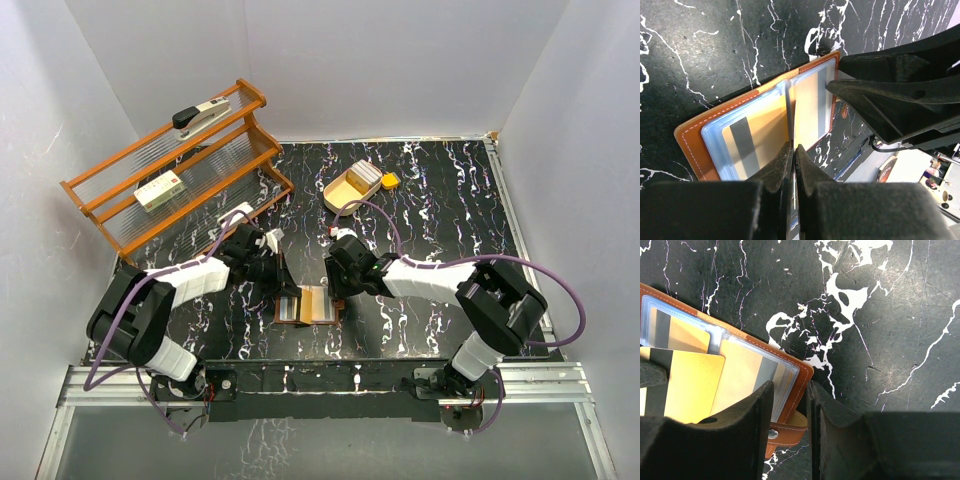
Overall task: Put the credit cards into the card holder
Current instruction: Insert the credit card into the card holder.
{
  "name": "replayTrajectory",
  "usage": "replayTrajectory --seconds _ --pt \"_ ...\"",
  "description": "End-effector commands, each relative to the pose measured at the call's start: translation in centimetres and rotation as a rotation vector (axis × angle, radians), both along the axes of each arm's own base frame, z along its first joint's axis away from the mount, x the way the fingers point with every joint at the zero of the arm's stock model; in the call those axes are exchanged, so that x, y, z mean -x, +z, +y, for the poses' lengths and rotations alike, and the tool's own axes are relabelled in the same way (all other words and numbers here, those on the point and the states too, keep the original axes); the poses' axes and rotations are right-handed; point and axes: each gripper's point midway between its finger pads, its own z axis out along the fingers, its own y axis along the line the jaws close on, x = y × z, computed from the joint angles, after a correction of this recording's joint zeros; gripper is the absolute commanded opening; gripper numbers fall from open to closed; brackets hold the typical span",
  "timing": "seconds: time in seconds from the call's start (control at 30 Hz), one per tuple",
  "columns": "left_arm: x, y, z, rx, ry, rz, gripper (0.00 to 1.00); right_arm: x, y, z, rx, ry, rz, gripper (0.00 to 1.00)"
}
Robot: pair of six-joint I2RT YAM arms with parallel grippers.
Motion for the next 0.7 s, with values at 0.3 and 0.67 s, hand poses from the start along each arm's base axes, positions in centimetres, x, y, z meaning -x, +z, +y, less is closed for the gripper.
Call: replayTrajectory --seconds 0.3,0.67 --pt "0.1 -1.7 0.8 -0.053 0.042 0.047 0.0 -0.2 -0.3 0.1 0.003 0.017 -0.026 0.3" --pt "0.0 -2.8 1.2 -0.102 0.06 0.087 0.0 -0.2 -0.3 -0.1 0.002 0.018 -0.034 0.29"
